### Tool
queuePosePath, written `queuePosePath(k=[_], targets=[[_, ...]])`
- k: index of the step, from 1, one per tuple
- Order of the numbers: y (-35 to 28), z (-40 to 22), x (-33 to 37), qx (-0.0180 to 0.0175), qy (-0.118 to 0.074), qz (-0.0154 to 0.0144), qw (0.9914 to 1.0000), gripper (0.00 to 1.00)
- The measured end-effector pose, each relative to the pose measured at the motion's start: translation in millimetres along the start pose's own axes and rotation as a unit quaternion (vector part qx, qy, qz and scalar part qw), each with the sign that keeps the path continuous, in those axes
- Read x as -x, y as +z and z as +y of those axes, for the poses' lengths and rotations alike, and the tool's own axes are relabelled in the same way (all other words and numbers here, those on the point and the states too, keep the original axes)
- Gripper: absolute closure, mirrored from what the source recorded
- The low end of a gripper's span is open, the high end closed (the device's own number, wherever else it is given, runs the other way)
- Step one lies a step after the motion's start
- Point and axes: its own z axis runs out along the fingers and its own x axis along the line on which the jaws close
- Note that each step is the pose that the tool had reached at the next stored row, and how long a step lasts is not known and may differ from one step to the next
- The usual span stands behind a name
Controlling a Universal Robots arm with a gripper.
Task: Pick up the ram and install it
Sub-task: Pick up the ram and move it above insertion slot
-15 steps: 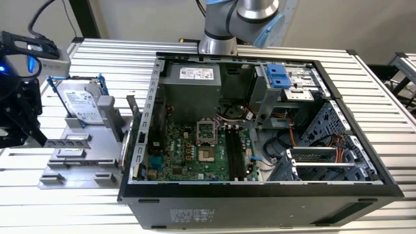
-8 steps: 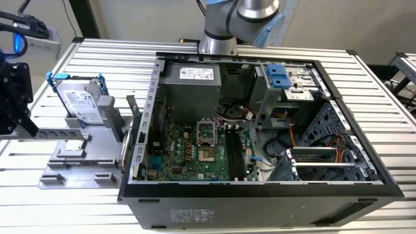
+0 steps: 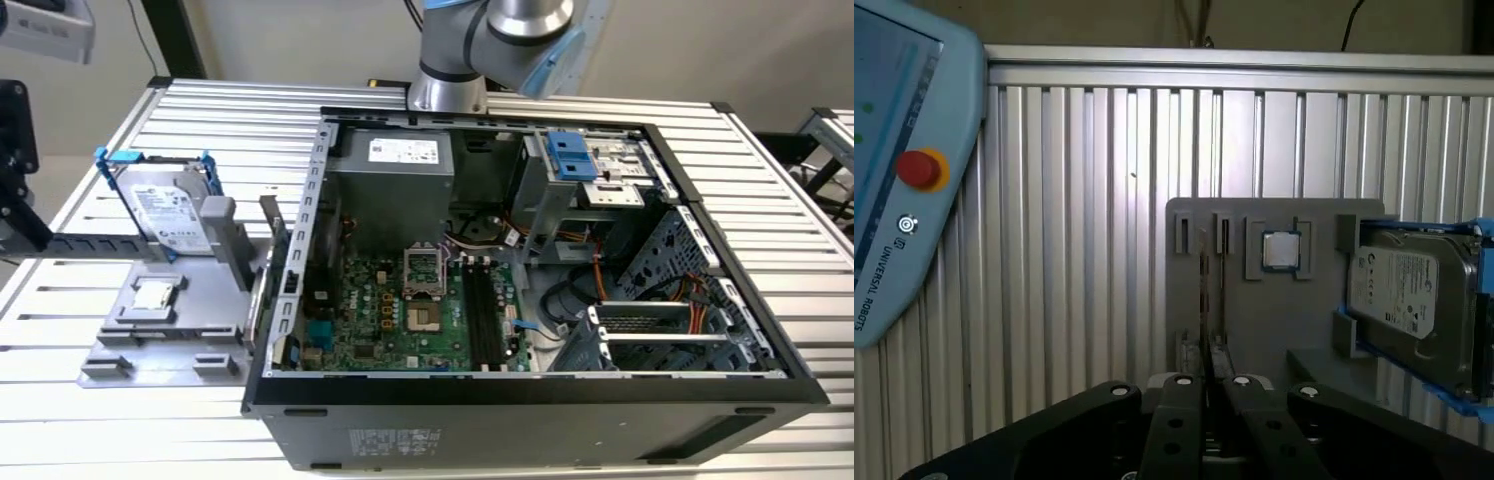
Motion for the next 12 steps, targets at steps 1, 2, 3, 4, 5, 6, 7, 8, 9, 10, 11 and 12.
queuePosePath(k=[1,2,3,4,5,6,7,8,9,10,11,12], targets=[[-4.6,0.1,0.1,0.0,0.0,0.0,1.0,1.0],[-8.8,0.2,0.2,0.0001,0.0,0.0001,1.0,1.0],[-10.2,0.1,0.2,0.0,0.0,0.0,1.0,1.0],[-10.2,0.1,0.2,-0.0001,0.0,-0.0001,1.0,1.0],[-10.3,0.2,0.2,-0.0001,0.0,0.0,1.0,1.0],[-10.5,0.2,0.2,0.0,0.0,0.0,1.0,1.0],[-10.6,0.2,0.2,-0.0001,0.0,0.0,1.0,1.0],[-10.7,0.2,0.2,-0.0001,0.0,-0.0001,1.0,1.0],[-10.9,0.2,0.2,0.0,0.0,0.0,1.0,1.0],[-11.0,0.2,0.2,0.0,0.0,0.0,1.0,1.0],[-11.4,0.2,0.3,0.0,0.0,0.0,1.0,1.0],[-11.8,0.2,0.3,0.0,0.0,0.0,1.0,1.0]])
